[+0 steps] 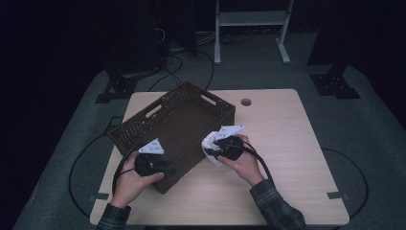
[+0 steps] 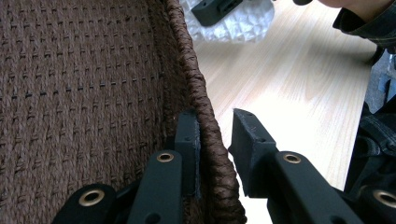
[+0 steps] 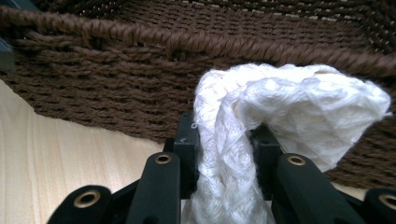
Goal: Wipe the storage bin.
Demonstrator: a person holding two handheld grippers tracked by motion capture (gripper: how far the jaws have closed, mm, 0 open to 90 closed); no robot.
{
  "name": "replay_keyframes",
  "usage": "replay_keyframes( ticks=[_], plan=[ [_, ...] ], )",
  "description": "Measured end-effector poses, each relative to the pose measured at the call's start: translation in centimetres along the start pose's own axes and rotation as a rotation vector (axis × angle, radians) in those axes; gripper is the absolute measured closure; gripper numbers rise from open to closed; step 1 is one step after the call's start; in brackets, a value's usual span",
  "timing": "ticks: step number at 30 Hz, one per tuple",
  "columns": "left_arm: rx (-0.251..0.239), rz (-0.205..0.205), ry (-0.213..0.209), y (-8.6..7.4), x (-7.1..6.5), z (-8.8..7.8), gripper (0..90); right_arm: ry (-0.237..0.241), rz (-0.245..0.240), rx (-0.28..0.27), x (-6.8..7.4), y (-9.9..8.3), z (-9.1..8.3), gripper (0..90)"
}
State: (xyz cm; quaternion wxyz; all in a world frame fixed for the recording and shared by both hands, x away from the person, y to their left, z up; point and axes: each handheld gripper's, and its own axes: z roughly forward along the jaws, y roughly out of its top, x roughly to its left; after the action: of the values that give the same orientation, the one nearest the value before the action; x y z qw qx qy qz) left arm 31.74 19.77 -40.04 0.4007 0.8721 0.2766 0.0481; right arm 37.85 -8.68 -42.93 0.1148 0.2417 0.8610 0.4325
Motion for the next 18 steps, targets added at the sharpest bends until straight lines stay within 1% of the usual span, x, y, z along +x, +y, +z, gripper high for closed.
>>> replay_keyframes(
  ticks=[4,9,12,18],
  plan=[
    [0.001,0.000,0.000,0.0,0.0,0.0,71.8,0.010,0.016,0.006,-0.3,-0.3,0.3,69.8],
    [0.001,0.001,0.001,0.0,0.0,0.0,71.8,0.005,0.008,0.030,-0.4,-0.6,0.9,69.8],
    [0.001,0.001,0.000,0.0,0.0,0.0,71.8,0.011,0.021,0.031,-0.5,-0.8,1.0,69.8],
    [0.001,0.002,0.000,0.0,0.0,0.0,71.9,0.011,0.029,0.067,-0.6,-1.7,1.9,69.8]
  ],
)
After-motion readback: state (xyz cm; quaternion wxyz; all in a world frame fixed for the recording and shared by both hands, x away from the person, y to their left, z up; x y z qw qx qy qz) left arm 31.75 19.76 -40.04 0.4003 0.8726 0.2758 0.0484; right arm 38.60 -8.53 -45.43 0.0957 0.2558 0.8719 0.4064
